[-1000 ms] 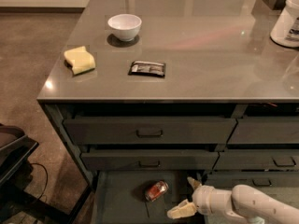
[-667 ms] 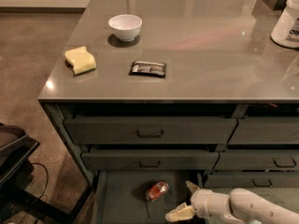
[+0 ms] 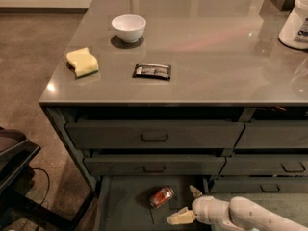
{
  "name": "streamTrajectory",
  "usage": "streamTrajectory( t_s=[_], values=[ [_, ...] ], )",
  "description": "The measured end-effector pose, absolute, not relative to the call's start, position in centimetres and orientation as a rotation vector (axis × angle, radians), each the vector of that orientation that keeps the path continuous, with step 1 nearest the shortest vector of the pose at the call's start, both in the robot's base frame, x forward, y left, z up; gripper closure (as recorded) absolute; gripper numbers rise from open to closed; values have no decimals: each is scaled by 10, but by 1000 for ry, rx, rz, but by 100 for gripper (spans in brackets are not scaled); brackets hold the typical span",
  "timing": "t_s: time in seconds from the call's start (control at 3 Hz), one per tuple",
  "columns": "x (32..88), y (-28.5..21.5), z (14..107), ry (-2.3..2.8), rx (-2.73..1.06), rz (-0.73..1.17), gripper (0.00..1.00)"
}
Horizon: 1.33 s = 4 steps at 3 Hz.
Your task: Pick coke can from bottom drawer and place on counter
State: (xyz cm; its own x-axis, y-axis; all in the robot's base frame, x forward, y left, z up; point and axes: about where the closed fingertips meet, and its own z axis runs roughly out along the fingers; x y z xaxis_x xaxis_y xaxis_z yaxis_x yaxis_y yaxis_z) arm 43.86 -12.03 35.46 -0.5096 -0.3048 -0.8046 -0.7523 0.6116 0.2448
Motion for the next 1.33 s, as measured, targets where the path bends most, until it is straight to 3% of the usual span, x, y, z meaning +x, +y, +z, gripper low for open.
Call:
streamTrajectory(
  t_s=[1.33],
  values=[
    [475, -89, 254, 1985, -830, 896, 0]
  ],
)
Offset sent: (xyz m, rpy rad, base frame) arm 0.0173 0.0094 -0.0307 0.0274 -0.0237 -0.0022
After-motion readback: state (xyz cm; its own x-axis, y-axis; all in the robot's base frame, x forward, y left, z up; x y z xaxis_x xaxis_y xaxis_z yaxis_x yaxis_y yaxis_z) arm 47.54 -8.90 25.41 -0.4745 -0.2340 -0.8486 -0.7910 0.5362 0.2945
